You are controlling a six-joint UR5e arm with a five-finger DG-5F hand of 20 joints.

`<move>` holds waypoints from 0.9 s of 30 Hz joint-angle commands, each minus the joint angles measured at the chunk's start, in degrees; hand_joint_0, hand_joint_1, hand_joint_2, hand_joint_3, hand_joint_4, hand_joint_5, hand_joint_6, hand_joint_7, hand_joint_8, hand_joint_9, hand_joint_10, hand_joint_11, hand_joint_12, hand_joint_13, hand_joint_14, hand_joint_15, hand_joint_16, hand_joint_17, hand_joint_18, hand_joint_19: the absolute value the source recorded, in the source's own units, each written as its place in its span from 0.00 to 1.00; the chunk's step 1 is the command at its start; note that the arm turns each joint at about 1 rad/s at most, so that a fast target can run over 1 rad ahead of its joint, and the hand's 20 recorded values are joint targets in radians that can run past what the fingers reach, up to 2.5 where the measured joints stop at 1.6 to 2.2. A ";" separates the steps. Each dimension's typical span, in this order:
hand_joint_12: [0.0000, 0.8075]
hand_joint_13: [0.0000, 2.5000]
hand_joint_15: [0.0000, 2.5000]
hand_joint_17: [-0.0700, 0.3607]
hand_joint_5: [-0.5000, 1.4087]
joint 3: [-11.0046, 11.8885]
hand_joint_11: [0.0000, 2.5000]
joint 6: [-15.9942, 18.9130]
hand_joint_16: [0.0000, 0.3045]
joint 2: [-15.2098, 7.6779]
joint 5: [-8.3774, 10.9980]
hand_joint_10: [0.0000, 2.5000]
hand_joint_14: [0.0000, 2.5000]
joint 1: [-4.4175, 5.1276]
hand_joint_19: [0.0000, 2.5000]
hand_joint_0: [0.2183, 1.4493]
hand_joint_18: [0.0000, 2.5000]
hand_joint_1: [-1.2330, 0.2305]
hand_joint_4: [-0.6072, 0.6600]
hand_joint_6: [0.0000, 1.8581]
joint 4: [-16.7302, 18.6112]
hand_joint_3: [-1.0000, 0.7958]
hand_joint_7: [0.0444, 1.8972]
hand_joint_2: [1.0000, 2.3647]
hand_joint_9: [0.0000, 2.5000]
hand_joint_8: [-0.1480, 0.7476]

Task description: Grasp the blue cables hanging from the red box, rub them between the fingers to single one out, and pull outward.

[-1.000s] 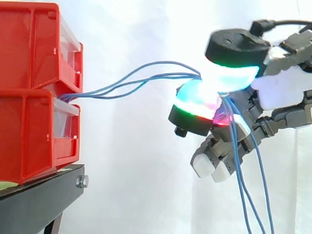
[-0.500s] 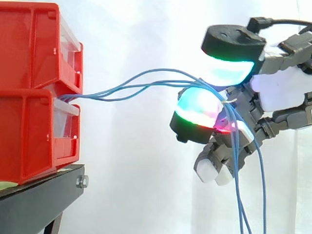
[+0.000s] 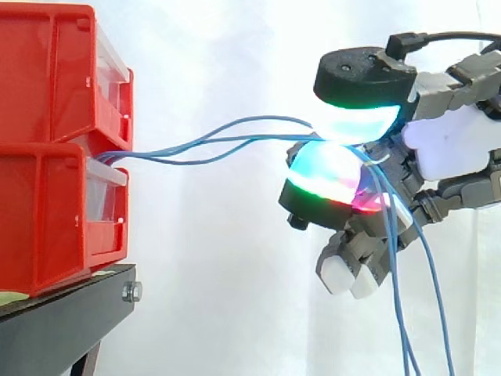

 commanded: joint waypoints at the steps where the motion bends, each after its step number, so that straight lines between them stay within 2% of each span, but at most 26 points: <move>1: 0.50 0.32 0.18 0.42 0.19 0.00 0.42 0.00 0.16 -0.01 0.03 0.01 0.01 -0.01 0.13 0.34 0.30 0.27 0.52 0.49 0.00 0.42 0.54 0.01 0.45 0.57; 4: 0.49 0.32 0.18 0.41 0.19 0.00 0.42 0.00 0.16 0.08 0.03 0.01 0.01 0.08 0.13 0.40 0.31 0.21 0.46 0.49 0.00 0.38 0.57 0.01 0.45 0.57; 6: 0.49 0.33 0.18 0.41 0.19 0.00 0.42 0.00 0.16 -0.01 -0.05 0.01 0.01 -0.01 0.12 0.42 0.31 0.20 0.42 0.50 0.00 0.35 0.55 0.01 0.45 0.57; 8: 0.48 0.33 0.18 0.41 0.19 0.00 0.42 0.00 0.15 -0.01 -0.05 0.01 0.01 -0.01 0.12 0.45 0.31 0.19 0.38 0.50 -0.09 0.28 0.54 0.00 0.46 0.56; 10: 0.49 0.33 0.18 0.41 0.19 0.00 0.42 0.00 0.15 -0.01 -0.05 0.01 0.01 -0.01 0.11 0.45 0.32 0.17 0.37 0.50 -0.26 0.28 0.55 0.00 0.46 0.56; 13: 0.48 0.33 0.19 0.40 0.20 0.00 0.43 0.00 0.15 0.08 -0.05 0.01 0.01 -0.01 0.12 0.43 0.32 0.16 0.39 0.51 -0.53 0.28 0.60 0.00 0.46 0.57; 16: 0.48 0.33 0.19 0.40 0.21 0.00 0.42 0.00 0.15 -0.01 -0.05 0.01 0.01 -0.01 0.13 0.34 0.32 0.17 0.48 0.50 -0.70 0.28 0.50 0.00 0.47 0.57; 18: 0.49 0.34 0.20 0.41 0.21 0.00 0.42 0.00 0.16 0.08 -0.05 0.01 0.01 -0.01 0.13 0.28 0.32 0.19 0.51 0.50 -0.70 0.28 0.47 0.00 0.48 0.58; 20: 0.54 0.34 0.20 0.46 0.21 0.00 0.42 0.00 0.18 -0.01 -0.05 0.01 0.01 -0.01 0.13 0.19 0.34 0.27 0.54 0.49 -0.88 0.28 0.49 0.00 0.48 0.61; 24: 0.56 0.34 0.20 0.49 0.21 0.00 0.41 0.00 0.20 -0.01 -0.05 0.01 0.01 -0.01 0.13 0.17 0.34 0.38 0.57 0.48 -0.79 0.28 0.48 0.00 0.49 0.63; 27: 0.55 0.34 0.20 0.48 0.21 0.00 0.41 0.00 0.20 0.08 -0.05 0.01 0.01 -0.01 0.14 0.19 0.32 0.47 0.56 0.47 -0.88 0.28 0.48 0.00 0.48 0.61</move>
